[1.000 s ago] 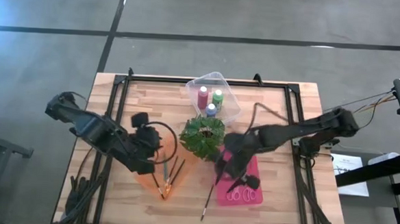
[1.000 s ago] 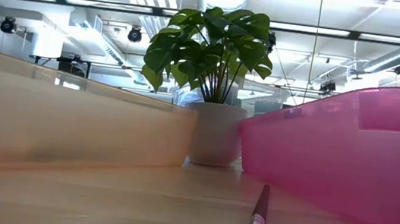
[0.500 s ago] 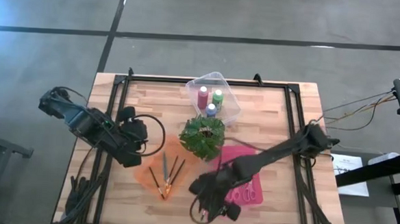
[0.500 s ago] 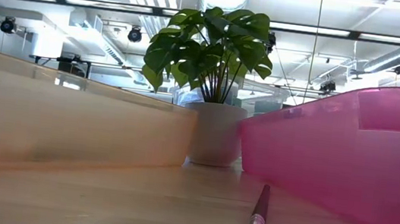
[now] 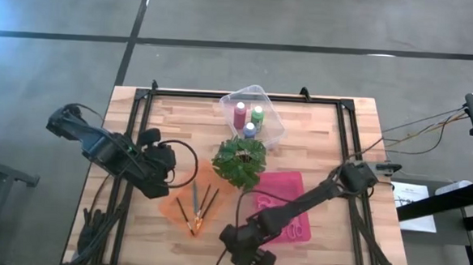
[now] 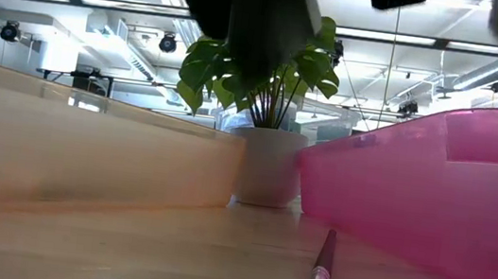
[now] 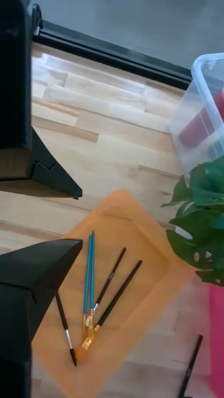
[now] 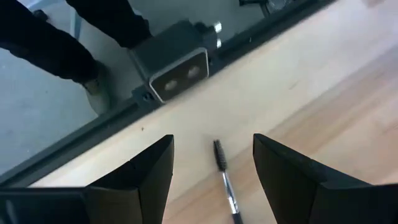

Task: Pick & Place Paint Supplies
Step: Put the black brow brush into the orange bin

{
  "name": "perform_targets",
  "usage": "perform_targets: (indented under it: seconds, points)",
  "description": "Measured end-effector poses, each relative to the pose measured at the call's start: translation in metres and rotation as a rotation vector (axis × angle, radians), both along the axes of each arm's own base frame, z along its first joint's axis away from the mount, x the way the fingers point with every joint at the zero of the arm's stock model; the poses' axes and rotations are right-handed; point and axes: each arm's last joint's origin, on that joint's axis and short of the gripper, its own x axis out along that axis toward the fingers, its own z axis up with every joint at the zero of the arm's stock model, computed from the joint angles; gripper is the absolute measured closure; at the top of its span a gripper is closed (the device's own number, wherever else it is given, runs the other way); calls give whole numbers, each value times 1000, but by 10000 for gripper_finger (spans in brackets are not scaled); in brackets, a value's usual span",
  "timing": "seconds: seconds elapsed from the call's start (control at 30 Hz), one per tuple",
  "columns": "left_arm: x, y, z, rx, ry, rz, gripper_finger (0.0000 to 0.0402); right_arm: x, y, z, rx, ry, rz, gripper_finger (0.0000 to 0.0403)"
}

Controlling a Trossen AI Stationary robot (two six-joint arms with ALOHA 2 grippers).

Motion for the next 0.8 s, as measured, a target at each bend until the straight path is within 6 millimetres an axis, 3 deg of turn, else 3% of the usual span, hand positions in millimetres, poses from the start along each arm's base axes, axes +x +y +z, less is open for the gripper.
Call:
perform_targets:
  seconds: [0.43,0.8]
  points:
    - [1,-1,-3,-4,-1,12,279,9,1,-28,-90,-36,-53,190]
    - [2,-1,-3,-12,-12,15,279,0,9,-40,-116,-13,-33,190]
